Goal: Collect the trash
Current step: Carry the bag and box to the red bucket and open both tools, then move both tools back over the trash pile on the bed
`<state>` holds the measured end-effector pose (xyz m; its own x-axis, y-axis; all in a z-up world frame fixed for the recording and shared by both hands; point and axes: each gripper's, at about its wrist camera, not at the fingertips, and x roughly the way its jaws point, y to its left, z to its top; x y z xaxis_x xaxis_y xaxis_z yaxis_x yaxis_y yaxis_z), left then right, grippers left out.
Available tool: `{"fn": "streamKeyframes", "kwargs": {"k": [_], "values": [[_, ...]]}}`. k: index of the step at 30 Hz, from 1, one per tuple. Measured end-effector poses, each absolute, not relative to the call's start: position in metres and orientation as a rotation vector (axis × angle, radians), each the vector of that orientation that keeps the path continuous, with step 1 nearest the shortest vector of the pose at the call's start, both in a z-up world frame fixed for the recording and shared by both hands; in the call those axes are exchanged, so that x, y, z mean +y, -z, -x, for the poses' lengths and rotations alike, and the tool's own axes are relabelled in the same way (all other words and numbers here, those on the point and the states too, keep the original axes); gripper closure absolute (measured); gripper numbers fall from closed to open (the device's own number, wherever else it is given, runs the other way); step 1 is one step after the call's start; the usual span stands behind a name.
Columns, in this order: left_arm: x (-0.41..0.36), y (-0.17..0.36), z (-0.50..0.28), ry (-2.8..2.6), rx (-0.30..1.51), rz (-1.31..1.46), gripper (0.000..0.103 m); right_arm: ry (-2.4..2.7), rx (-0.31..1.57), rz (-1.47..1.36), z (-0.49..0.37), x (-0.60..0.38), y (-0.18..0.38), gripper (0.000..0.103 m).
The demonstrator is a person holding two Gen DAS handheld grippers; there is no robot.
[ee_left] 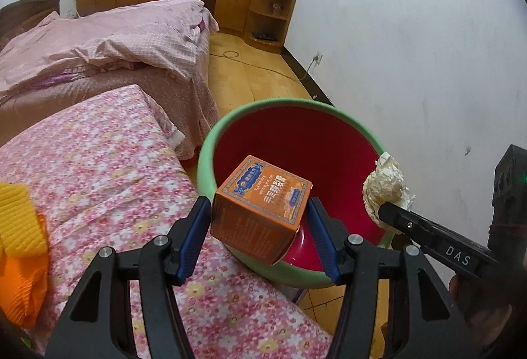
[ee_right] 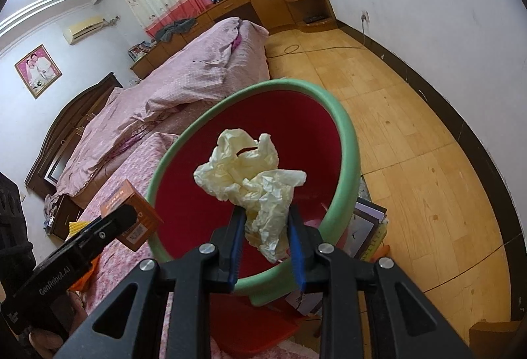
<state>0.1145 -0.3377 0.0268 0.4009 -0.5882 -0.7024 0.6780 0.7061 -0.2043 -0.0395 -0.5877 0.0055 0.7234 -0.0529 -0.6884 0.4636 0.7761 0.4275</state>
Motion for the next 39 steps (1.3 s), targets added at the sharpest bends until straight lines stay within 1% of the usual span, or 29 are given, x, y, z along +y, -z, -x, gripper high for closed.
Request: {"fn": "streamKeyframes", "kwargs": {"k": [3, 7, 10, 12, 14, 25, 39], "values": [[-0.342, -0.022, -0.117, 0.804, 0.836, -0.124, 0.043, 0.310, 0.719, -0.635, 0.037, -0.592, -0.001, 0.073], [-0.346, -0.021, -0.119, 0.801, 0.840, -0.127, 0.038, 0.319, 0.722, -0.650, 0.038, -0.595, 0.003, 0.070], [-0.346, -0.021, -0.121, 0.804, 0.843, -0.112, 0.037, 0.309, 0.717, -0.656, 0.038, -0.596, 0.002, 0.064], [-0.345, -0.022, -0.122, 0.803, 0.839, -0.109, 0.037, 0.307, 0.706, -0.649, 0.039, -0.594, -0.001, 0.056], [-0.343, -0.025, -0.121, 0.800, 0.835, -0.106, 0.037, 0.306, 0.694, -0.651, 0.040, -0.593, -0.003, 0.053], [-0.315, -0.048, -0.100, 0.772, 0.818, -0.078, 0.037, 0.299, 0.650, -0.661, 0.056, -0.585, -0.020, 0.053], [-0.237, -0.075, -0.078, 0.647, 0.785, -0.010, 0.037, 0.222, 0.655, -0.626, 0.066, -0.537, -0.045, 0.050]]}}
